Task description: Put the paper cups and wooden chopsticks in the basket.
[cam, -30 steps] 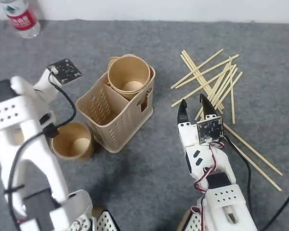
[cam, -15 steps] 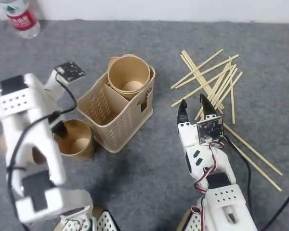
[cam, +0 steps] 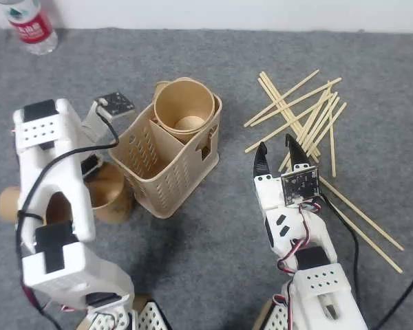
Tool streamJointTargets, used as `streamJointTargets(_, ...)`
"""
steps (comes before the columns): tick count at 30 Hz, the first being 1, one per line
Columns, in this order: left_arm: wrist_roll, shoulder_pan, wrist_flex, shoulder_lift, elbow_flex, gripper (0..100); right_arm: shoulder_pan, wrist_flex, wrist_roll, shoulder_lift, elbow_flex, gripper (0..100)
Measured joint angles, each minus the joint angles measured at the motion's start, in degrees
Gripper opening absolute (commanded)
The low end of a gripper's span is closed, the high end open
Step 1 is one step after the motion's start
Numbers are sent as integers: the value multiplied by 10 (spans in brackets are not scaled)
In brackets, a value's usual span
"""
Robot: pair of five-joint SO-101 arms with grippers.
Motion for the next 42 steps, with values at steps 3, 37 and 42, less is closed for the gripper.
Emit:
streamJointTargets(3, 0, -1, 27, 0, -62, 11, 0, 0, 0, 0, 0, 183)
streamJointTargets(37, 345, 207, -97, -327, -273, 11, 1, 0, 0, 0, 0, 183)
streamJointTargets(42, 417, 274, -98, -327, -366, 11, 1, 0, 0, 0, 0, 183)
